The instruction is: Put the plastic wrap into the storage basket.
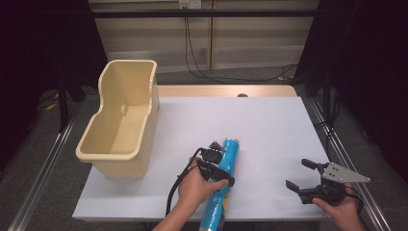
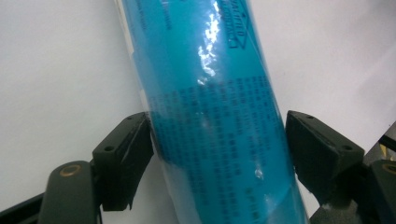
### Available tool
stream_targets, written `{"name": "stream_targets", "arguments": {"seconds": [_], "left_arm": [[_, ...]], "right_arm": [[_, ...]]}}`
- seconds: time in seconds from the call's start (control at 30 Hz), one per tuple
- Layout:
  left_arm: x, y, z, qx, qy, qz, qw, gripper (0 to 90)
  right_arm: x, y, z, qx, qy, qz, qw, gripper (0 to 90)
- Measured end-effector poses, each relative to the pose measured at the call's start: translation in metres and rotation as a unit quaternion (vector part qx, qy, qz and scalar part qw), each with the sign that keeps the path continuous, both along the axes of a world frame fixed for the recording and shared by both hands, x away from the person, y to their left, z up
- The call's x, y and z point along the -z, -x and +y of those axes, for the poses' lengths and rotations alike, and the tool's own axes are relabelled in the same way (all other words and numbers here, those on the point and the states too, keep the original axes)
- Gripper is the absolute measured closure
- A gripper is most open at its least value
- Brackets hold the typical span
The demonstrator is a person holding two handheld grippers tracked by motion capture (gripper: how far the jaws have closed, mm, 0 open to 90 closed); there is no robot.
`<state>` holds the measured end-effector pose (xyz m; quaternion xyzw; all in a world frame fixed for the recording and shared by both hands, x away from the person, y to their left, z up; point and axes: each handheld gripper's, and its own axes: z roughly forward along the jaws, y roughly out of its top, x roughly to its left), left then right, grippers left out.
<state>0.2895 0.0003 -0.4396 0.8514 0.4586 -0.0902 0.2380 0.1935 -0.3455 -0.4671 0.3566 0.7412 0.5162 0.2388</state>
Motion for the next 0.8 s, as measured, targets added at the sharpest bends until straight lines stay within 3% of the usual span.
{"name": "stream_targets", "arguments": {"seconds": [0.2, 0.43, 0.7, 0.8], "left_arm": [[-0.002, -0.002, 0.01, -0.016, -0.003, 0.012, 0.9998, 26.0], [-0.007, -0.007, 0.025, -0.039, 0.012, 0.035, 0.9985, 28.7], [-0.019, -0.004, 0.03, -0.039, -0.008, 0.016, 0.9991, 34.6], [-0.019, 0.0, 0.027, -0.035, -0.026, 0.017, 0.9989, 29.2]], "right_arm": [[0.0, 0.0, 0.0, 0.001, 0.0, 0.001, 1.0, 2.1], [0.0, 0.0, 0.0, 0.001, 0.0, 0.0, 1.0, 2.2], [0.0, 0.0, 0.002, -0.001, 0.001, 0.001, 1.0, 2.2], [0.0, -0.001, 0.002, -0.001, 0.003, 0.0, 1.0, 2.2]]}}
